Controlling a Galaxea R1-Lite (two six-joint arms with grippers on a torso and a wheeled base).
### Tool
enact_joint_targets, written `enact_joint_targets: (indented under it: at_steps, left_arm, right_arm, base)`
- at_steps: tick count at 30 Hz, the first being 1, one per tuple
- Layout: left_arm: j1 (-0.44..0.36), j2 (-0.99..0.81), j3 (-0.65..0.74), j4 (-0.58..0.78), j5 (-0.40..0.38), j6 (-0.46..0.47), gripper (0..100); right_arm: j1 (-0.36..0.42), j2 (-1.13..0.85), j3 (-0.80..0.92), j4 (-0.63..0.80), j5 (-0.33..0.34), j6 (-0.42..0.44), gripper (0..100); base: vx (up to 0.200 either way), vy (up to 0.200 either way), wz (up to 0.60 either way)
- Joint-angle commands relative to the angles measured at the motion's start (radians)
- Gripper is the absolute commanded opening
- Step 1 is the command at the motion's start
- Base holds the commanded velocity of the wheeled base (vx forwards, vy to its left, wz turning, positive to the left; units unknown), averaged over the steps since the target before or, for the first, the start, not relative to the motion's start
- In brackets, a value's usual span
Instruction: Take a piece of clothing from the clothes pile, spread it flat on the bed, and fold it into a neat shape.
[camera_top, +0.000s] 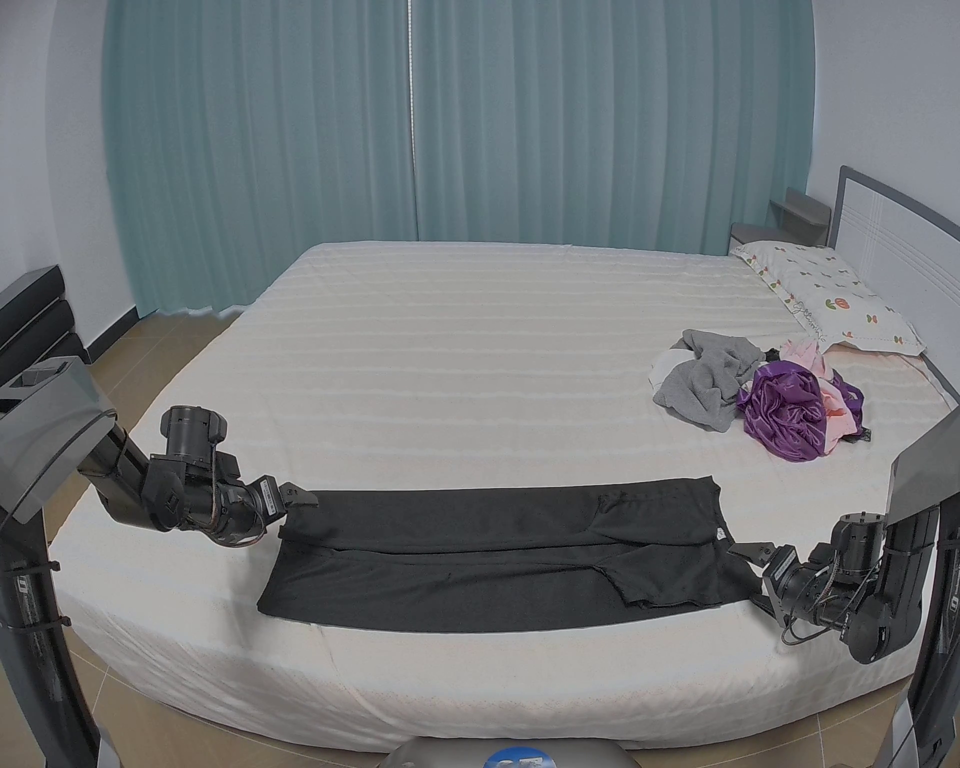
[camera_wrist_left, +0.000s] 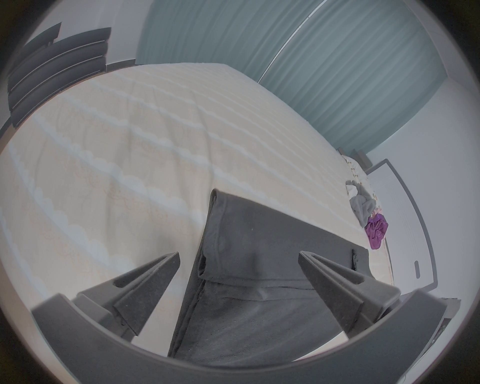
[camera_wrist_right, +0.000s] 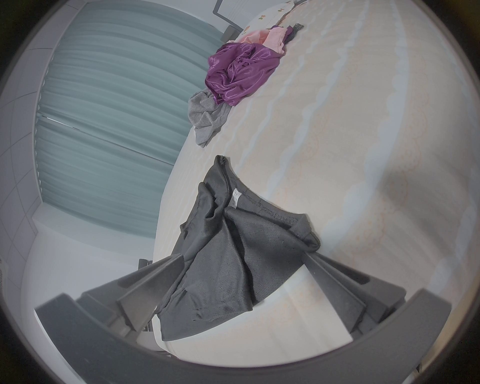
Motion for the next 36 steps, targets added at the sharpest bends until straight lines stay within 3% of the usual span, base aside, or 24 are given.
enact_joint_targets:
  at_steps: [1,12,18,34,35,36]
  left_arm:
    - [-0.008,0.036,0.004,-0.003,0.001,0.007,100]
    - [-0.034,0.077,-0.002,-0.027,0.007,0.039,100]
    - [-0.036,0.114,0.006,-0.090,0.015,0.102,100]
    - [-0.036,0.131,0.006,-0.104,0.013,0.103,100]
    - [-0.036,0.131,0.006,-0.104,0.012,0.103,0]
    - [-0.036,0.131,0.006,-0.104,0.012,0.103,0]
  right_arm:
    - [0.001,0.003,0.000,-0.013,0.000,0.000,100]
    - [0.003,0.003,0.000,-0.013,0.000,0.000,100]
    - [0.003,0.003,0.002,-0.013,0.000,0.000,100]
    - [0.004,0.003,0.003,-0.013,0.000,0.000,100]
    - [0.003,0.003,0.003,-0.013,0.000,0.000,100]
    - [0.003,0.003,0.003,-0.013,0.000,0.000,100]
  base:
    - [0.000,0.000,0.00]
    - [0.000,0.000,0.00]
    - [0.000,0.000,0.00]
    - [0.000,0.000,0.00]
    - [0.000,0.000,0.00]
    - [0.000,0.000,0.00]
